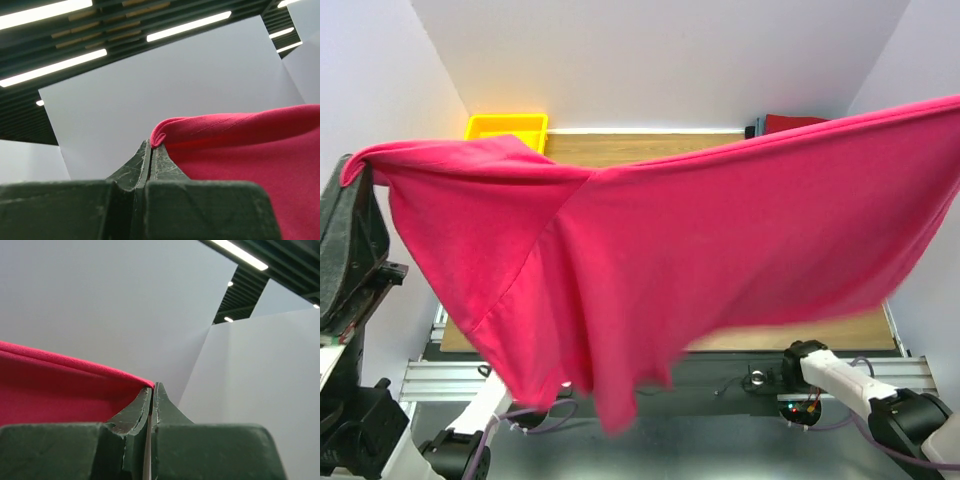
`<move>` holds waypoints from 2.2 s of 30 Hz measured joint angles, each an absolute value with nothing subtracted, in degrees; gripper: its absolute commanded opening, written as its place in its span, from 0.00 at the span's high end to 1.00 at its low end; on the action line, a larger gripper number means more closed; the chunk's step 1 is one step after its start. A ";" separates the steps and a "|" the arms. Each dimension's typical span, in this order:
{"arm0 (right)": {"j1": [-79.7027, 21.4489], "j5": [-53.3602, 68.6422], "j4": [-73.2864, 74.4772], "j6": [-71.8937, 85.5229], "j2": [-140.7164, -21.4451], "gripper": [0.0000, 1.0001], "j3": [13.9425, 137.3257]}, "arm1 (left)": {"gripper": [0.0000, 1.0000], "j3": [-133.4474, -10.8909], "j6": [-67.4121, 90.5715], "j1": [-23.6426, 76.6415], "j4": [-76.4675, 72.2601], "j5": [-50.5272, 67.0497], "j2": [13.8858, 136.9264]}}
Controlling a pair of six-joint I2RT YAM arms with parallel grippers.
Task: Fold and stack the t-shirts
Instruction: Flatten the tshirt out
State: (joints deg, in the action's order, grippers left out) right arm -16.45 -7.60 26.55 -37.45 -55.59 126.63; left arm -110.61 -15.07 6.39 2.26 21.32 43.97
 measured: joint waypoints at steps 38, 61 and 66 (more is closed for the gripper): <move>-14.57 -2.98 3.09 -46.28 -84.07 0.99 50.37 | 1.00 -56.90 -28.71 6.42 -3.01 22.83 87.42; -11.64 -9.76 16.47 -38.28 -107.46 0.37 85.65 | 0.42 -98.56 -27.64 5.91 14.76 15.44 116.36; -11.64 -2.70 27.66 -37.04 -97.36 0.47 85.38 | 0.49 -91.50 -28.10 5.80 21.17 18.72 103.13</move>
State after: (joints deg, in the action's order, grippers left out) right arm -11.64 -2.70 27.66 -37.04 -97.36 85.38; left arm -91.50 -28.10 5.80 21.17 18.72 103.13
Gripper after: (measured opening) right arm 0.572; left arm 0.538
